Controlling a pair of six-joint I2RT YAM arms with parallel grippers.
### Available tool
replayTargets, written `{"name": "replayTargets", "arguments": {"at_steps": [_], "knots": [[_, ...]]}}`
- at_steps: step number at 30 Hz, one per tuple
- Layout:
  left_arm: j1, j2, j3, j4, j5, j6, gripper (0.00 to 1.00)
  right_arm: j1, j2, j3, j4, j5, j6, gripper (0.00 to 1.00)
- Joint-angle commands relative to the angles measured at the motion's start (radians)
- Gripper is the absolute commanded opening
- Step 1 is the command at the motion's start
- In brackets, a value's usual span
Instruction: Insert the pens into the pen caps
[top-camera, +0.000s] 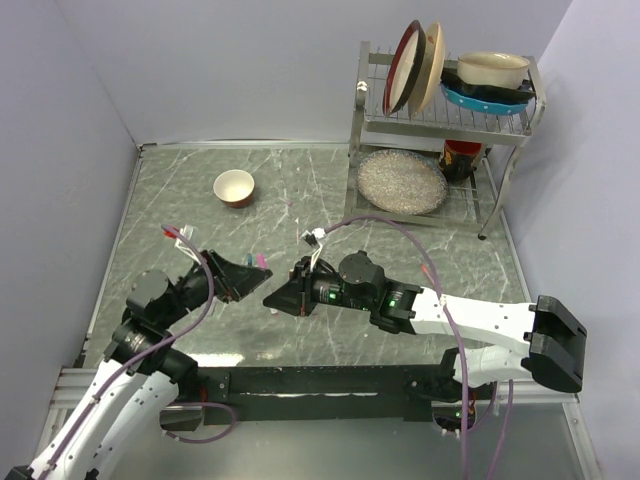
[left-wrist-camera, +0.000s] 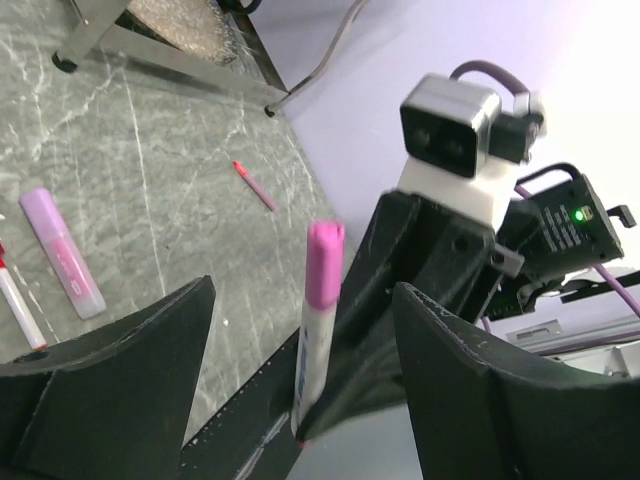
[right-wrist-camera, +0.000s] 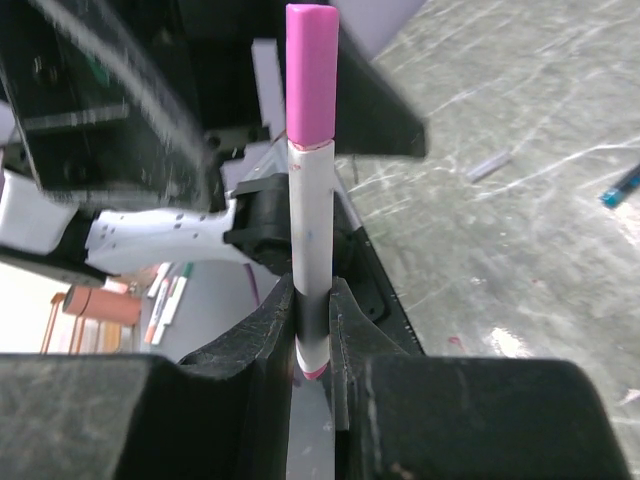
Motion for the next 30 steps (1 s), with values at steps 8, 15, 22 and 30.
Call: {"name": "replayTargets", "arguments": {"at_steps": [8,15,22,30], "knots": [[-0.001,0.105,0.105,0.074,-0.017,0.073,0.69,0.021,-0.042,-0.017,0.066,-0.045,-0.007,0.0],[-0.001,0.096,0.101,0.089,-0.008,0.053,0.61,0.021,-0.034,-0.019,0.073,-0.05,0.0,0.0],[-0.001,0.07,0.087,0.094,-0.009,0.049,0.58,0.022,-0.02,-0.011,0.07,-0.054,0.006,0.0],[-0.001,0.079,0.062,0.109,0.035,0.046,0.3,0.022,-0.019,0.007,0.062,-0.062,0.008,0.0]]}}
